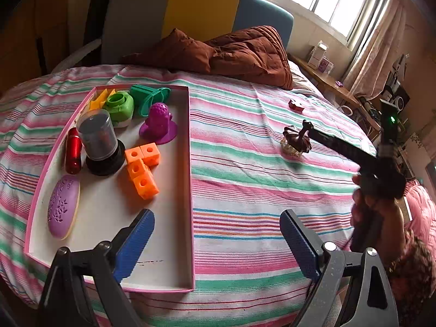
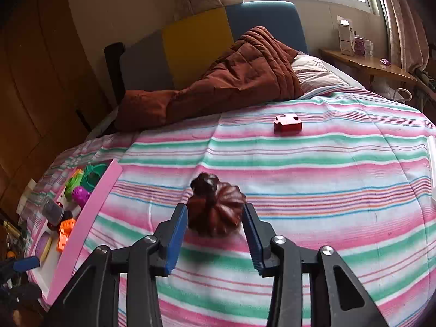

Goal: Organize rigid objects
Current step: 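Lift the hedgehog toy with the right tool while the left tool moves to the red puzzle piece, then grasp the red puzzle piece with the left tool while the right tool holds the hedgehog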

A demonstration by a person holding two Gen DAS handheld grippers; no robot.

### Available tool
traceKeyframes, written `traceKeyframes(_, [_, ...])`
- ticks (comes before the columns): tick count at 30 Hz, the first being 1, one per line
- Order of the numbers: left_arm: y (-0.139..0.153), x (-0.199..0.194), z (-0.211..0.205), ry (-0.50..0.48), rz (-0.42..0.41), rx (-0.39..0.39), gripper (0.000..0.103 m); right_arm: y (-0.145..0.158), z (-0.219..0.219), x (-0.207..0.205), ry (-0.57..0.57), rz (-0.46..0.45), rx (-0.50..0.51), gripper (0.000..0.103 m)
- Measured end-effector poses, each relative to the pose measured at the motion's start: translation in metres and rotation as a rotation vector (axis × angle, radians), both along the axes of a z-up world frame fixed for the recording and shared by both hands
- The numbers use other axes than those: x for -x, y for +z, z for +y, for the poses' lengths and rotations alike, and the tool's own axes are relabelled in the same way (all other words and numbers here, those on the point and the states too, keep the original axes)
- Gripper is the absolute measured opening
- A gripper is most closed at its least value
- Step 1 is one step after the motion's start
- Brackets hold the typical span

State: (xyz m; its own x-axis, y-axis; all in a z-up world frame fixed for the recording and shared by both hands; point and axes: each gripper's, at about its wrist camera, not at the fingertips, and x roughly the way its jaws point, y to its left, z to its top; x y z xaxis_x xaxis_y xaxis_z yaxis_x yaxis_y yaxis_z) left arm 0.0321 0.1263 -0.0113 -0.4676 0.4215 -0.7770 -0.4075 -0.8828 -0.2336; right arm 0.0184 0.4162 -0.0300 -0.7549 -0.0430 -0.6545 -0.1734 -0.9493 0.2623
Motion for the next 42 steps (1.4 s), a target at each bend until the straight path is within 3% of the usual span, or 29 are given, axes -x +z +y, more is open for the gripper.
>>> traceKeyframes(4, [0.005, -0.002, 0.001, -0.005, 0.017, 0.015, 0.094, -0.006, -0.007, 0.024, 0.009, -0.005, -0.020, 0.040])
traceKeyframes(8, [0.008, 0.000, 0.004, -0.004, 0.024, 0.027, 0.094, -0.012, -0.012, 0.032, -0.011, 0.008, -0.073, 0.022])
traceKeyframes(12, [0.014, 0.007, 0.018, -0.017, 0.038, 0.039, 0.094, -0.010, -0.001, 0.023, -0.038, 0.033, -0.031, 0.022])
traceKeyframes(15, [0.021, 0.016, 0.038, -0.042, 0.067, 0.047, 0.094, -0.004, 0.013, 0.008, -0.094, 0.047, -0.060, 0.022])
traceKeyframes(18, [0.031, 0.031, 0.067, -0.067, 0.112, 0.038, 0.094, 0.000, 0.031, -0.004, -0.167, 0.026, -0.125, 0.022])
traceKeyframes(20, [0.036, 0.044, 0.091, -0.090, 0.139, 0.023, 0.100, -0.002, 0.043, -0.012, -0.213, 0.004, -0.154, 0.022])
traceKeyframes(23, [0.039, 0.064, 0.133, -0.129, 0.173, 0.010, 0.102, -0.012, 0.057, -0.022, -0.254, 0.001, -0.119, 0.022])
traceKeyframes(32, [0.004, 0.146, 0.269, -0.226, 0.089, 0.054, 0.103, -0.013, 0.058, -0.030, -0.279, 0.042, -0.115, 0.022])
traceKeyframes(42, [-0.037, 0.209, 0.374, -0.212, 0.026, 0.141, 0.103, -0.015, 0.060, -0.035, -0.301, 0.062, -0.112, 0.022])
